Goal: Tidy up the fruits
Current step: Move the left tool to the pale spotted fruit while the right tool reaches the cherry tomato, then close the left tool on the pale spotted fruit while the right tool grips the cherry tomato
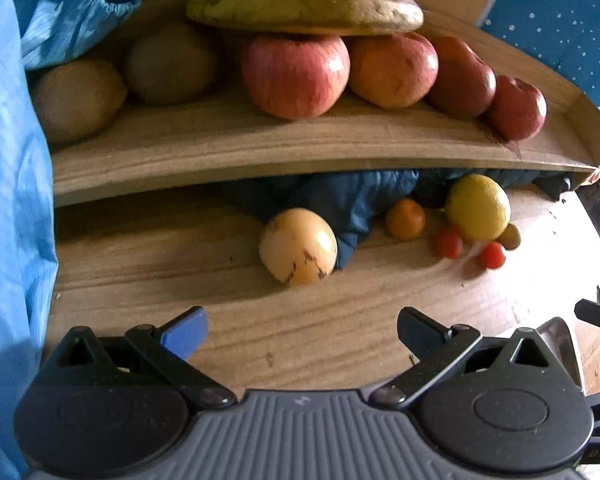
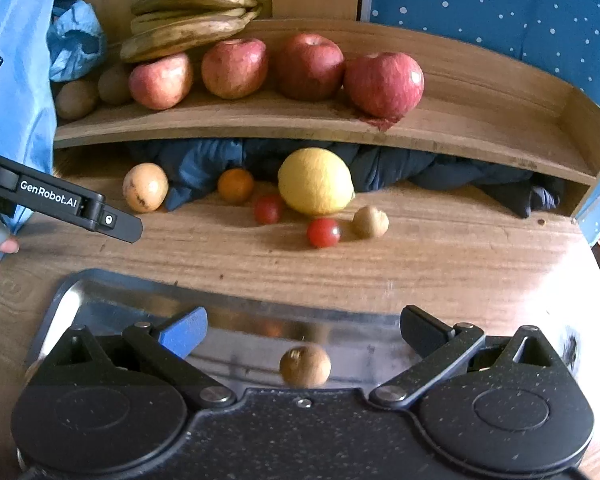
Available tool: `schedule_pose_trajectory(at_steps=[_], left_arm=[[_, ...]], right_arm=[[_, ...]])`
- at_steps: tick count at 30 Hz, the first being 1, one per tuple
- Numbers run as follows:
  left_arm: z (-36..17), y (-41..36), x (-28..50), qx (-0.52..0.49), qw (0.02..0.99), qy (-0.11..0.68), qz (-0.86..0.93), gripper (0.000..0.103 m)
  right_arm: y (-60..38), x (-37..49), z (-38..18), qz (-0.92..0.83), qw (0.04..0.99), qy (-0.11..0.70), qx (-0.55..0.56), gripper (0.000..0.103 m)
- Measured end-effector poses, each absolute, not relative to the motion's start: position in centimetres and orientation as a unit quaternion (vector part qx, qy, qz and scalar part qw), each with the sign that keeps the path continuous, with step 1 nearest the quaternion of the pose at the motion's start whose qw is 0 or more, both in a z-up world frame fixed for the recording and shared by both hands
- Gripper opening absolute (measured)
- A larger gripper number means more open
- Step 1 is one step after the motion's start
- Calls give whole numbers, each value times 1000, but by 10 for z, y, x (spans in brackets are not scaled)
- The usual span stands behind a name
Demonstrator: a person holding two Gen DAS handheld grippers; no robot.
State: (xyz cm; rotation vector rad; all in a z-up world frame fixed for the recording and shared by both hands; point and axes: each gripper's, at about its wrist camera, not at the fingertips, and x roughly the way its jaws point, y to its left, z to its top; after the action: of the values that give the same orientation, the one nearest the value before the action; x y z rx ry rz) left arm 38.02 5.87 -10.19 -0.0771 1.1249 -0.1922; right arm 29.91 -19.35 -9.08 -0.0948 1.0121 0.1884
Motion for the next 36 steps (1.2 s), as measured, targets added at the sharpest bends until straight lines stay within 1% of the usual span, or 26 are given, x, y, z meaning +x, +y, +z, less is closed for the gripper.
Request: schedule_pose_trajectory(at_steps=[10,16,18,24,33,36], left_arm=[[-111,63,403,-34,839,536,-87,103],[-114,63,410,-33,840,535,-90,102],[-114,62,411,-32,841,533,-92,102],[-114,59,412,-28,844,526,-98,102],[-107,62,408,-33,848,518,-105,92],[-107,64,408,-40,847,519,-108,89]], right_arm=[[-185,334,-97,83,866,490,-50,102],[-186,353,-104,72,868,489,-48,94],[-188,358,-106,72,867,491,-46,89],[-189,367,-110,71,866,493,-46,80],[-185,374,-115,77,863,497,-51,66],[-183,377,-118,78,862,498,-53,63]])
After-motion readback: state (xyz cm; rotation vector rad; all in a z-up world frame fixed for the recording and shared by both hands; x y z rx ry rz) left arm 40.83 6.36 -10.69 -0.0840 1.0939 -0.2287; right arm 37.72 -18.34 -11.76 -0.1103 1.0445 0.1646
